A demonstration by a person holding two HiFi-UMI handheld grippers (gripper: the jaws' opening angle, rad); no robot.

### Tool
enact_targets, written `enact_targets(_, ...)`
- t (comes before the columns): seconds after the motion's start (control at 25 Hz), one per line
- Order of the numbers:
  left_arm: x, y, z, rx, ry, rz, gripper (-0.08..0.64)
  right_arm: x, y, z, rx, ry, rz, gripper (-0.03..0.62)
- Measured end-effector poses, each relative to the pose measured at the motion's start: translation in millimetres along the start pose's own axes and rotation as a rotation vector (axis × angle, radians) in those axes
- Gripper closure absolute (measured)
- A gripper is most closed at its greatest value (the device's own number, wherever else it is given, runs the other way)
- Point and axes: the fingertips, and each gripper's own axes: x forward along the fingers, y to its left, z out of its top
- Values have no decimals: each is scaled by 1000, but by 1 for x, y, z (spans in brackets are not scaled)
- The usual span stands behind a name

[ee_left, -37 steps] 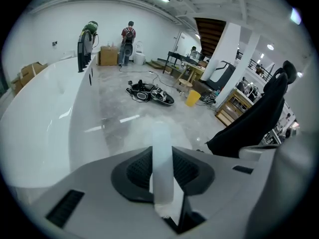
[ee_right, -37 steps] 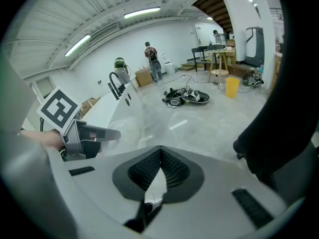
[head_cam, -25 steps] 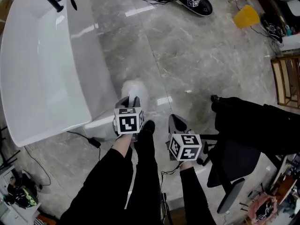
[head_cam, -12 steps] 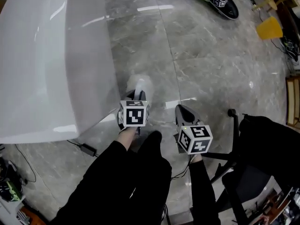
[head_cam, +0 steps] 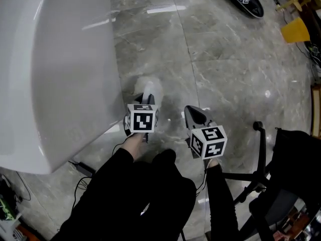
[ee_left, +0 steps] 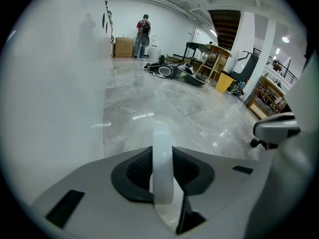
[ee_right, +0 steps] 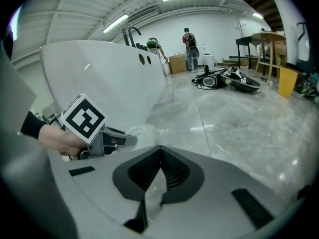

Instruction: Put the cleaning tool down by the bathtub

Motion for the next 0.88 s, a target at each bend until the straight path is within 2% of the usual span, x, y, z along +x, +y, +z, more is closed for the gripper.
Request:
enact_targets(0.32,33,8,-8,36,-1,-3,460,42,-18,-8,-17,-8,15,591)
enact_targets(0.88,61,26,-16,-5,15,21,460,81,-17,-10,-39,-15,56,592)
